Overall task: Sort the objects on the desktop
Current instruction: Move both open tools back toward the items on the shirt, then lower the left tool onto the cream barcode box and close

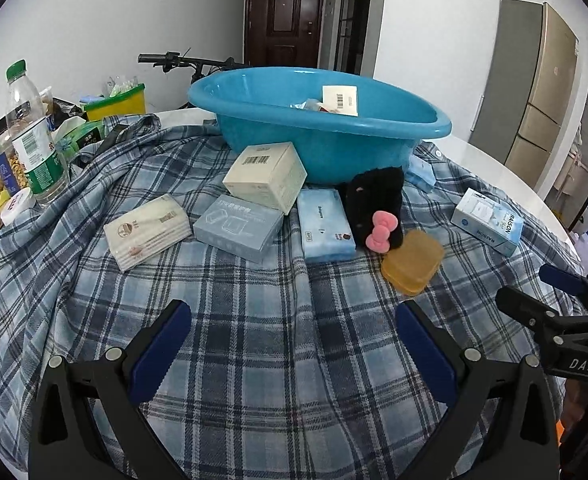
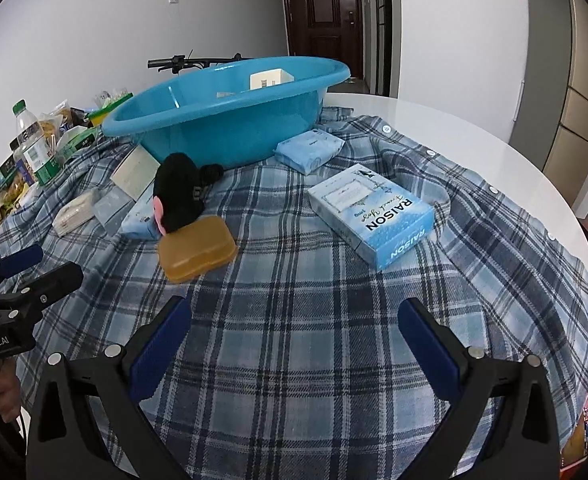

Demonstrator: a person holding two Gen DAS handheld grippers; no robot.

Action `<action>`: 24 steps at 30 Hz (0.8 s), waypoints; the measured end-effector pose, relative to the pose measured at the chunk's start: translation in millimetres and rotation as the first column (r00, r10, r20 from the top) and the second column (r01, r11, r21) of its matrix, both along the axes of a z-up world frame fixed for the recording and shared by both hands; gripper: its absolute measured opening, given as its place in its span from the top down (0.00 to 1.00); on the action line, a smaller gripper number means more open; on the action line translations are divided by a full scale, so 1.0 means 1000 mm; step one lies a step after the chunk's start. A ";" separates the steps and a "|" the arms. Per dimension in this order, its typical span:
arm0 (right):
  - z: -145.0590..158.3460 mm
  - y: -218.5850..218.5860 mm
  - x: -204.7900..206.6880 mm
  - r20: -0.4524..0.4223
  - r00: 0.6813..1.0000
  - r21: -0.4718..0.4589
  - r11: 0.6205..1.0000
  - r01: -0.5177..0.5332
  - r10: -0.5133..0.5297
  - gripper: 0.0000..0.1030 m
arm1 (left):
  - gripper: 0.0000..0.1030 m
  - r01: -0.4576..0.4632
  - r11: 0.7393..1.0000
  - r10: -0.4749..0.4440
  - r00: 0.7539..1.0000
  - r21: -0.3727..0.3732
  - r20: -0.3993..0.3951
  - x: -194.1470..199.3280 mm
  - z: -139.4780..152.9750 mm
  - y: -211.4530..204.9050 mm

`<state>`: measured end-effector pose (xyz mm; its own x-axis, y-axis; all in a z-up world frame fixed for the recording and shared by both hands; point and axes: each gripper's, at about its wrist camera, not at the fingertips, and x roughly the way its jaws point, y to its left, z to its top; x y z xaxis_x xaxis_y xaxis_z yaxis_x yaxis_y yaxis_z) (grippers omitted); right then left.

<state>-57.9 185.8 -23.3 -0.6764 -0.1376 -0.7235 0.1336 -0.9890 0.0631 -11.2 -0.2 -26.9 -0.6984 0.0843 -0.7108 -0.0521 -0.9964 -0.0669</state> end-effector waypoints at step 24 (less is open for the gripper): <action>-0.005 -0.001 -0.003 0.017 1.000 0.000 1.000 -0.005 0.005 0.00 | 0.00 0.024 1.000 -0.024 0.999 0.000 0.024 -0.008 -0.006 0.003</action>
